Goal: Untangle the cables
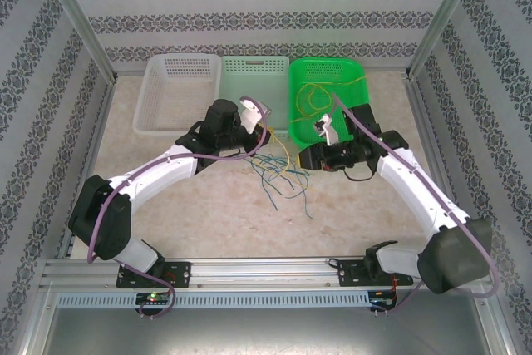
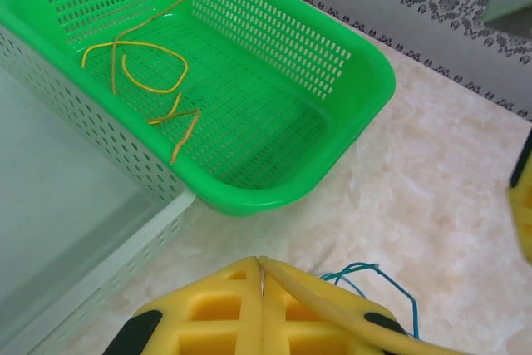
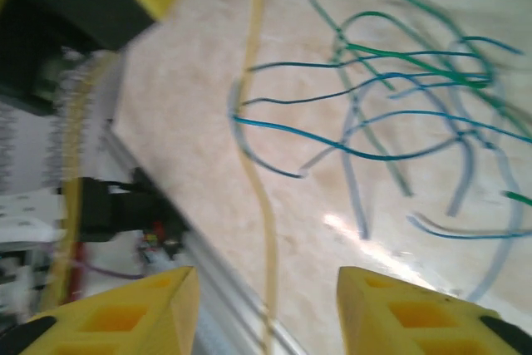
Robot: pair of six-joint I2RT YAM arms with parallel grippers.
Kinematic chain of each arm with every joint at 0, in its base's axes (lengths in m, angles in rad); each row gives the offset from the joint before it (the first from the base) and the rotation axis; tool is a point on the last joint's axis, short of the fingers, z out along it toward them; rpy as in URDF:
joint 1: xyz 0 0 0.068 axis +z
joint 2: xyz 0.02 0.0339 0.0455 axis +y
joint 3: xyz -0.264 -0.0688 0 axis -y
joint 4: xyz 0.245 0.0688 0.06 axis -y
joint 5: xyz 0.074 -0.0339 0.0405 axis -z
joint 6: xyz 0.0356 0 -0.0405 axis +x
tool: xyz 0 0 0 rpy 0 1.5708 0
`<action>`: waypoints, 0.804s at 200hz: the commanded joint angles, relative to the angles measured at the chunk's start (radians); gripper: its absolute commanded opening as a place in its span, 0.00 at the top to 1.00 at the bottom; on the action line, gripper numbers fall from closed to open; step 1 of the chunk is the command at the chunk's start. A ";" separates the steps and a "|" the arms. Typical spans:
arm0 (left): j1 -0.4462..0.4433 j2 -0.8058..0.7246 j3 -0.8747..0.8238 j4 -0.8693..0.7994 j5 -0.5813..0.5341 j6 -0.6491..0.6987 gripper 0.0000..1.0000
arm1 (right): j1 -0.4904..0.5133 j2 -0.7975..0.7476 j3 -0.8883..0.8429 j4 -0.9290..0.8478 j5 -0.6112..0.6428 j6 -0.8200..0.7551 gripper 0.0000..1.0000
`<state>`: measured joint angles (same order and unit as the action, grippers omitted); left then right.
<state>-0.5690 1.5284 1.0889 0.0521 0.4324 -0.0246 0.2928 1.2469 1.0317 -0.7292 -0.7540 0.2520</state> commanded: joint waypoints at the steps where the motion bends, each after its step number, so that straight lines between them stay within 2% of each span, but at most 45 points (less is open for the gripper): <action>1: 0.009 -0.014 -0.008 0.043 0.043 -0.087 1.00 | 0.014 -0.090 -0.063 0.023 0.230 -0.035 0.44; 22: 0.018 -0.014 -0.013 0.051 0.058 -0.116 1.00 | 0.006 -0.156 -0.135 0.087 0.315 0.002 0.39; 61: 0.028 -0.008 -0.015 0.055 0.080 -0.159 1.00 | 0.014 -0.165 -0.222 0.181 0.269 0.068 0.38; 79: 0.031 -0.007 -0.021 0.055 0.082 -0.177 1.00 | 0.065 -0.168 -0.259 0.246 0.303 0.074 0.37; 114: 0.042 -0.009 -0.026 0.061 0.107 -0.202 1.00 | 0.148 -0.254 -0.328 0.350 0.465 -0.008 0.28; 138: 0.045 -0.009 -0.030 0.054 0.115 -0.200 1.00 | 0.148 -0.334 -0.405 0.480 0.456 -0.048 0.15; 161: 0.050 -0.001 -0.030 0.060 0.126 -0.226 1.00 | 0.166 -0.338 -0.424 0.544 0.452 -0.062 0.11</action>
<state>-0.5343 1.5288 1.0679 0.0681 0.5224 -0.2115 0.4370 0.9180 0.6342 -0.3290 -0.3359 0.2344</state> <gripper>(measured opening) 0.063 0.877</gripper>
